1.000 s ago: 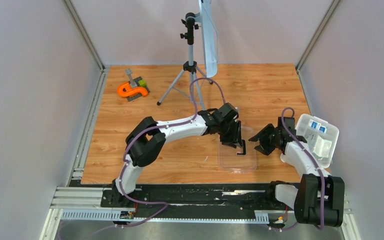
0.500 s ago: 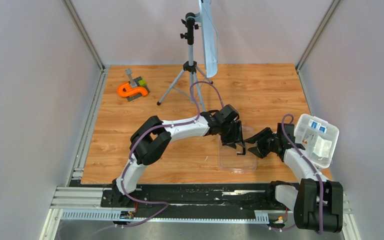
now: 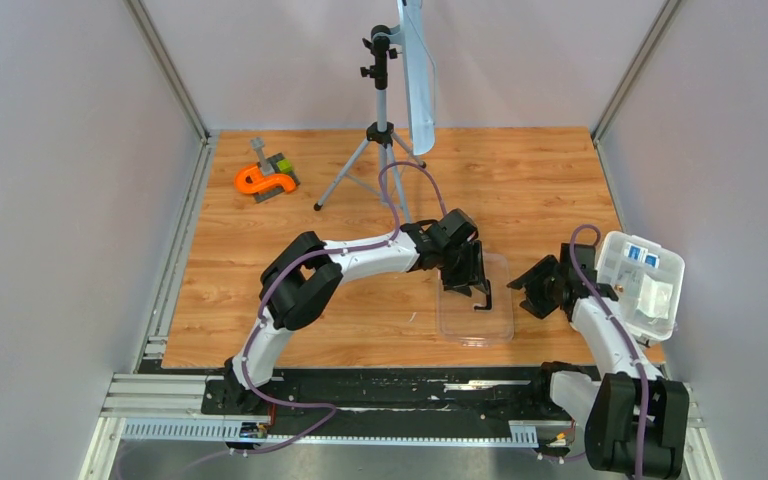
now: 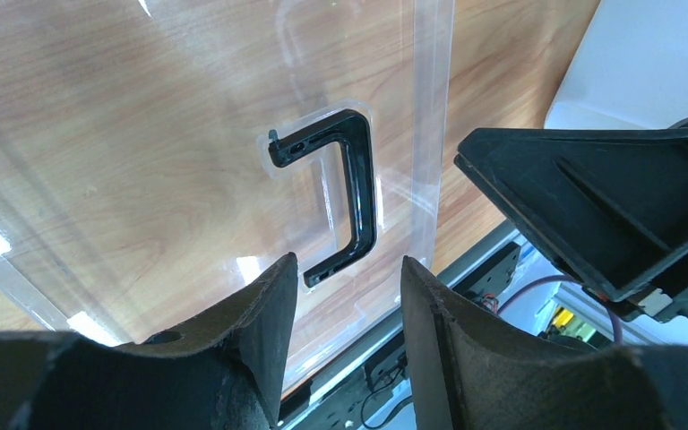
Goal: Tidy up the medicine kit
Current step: Pick up the lid from the center of the board.
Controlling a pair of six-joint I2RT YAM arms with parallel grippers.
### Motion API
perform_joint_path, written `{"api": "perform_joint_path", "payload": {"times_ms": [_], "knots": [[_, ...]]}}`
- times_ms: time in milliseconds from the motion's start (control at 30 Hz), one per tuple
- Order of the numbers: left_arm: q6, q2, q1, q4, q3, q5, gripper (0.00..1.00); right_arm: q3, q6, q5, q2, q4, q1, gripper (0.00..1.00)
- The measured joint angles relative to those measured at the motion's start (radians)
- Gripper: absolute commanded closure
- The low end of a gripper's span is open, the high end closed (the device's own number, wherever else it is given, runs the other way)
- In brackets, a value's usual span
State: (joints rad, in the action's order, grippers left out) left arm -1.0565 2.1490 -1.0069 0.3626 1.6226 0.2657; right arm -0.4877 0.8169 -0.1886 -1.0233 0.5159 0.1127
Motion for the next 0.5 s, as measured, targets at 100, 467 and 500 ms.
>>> {"api": "perform_joint_path", "payload": {"times_ms": [100, 467, 500], "knots": [[0.000, 0.000, 0.000, 0.000, 0.000, 0.002, 0.45, 0.019, -0.004, -0.010, -0.001, -0.002, 0.002, 0.48], [0.007, 0.000, 0.000, 0.030, 0.010, 0.005, 0.45, 0.102, 0.076, -0.154, 0.024, -0.014, -0.020, 0.48], [0.008, 0.000, 0.000, 0.032, 0.011, 0.004, 0.45, 0.102, 0.080, -0.163, 0.025, -0.018, -0.024, 0.48]]}}
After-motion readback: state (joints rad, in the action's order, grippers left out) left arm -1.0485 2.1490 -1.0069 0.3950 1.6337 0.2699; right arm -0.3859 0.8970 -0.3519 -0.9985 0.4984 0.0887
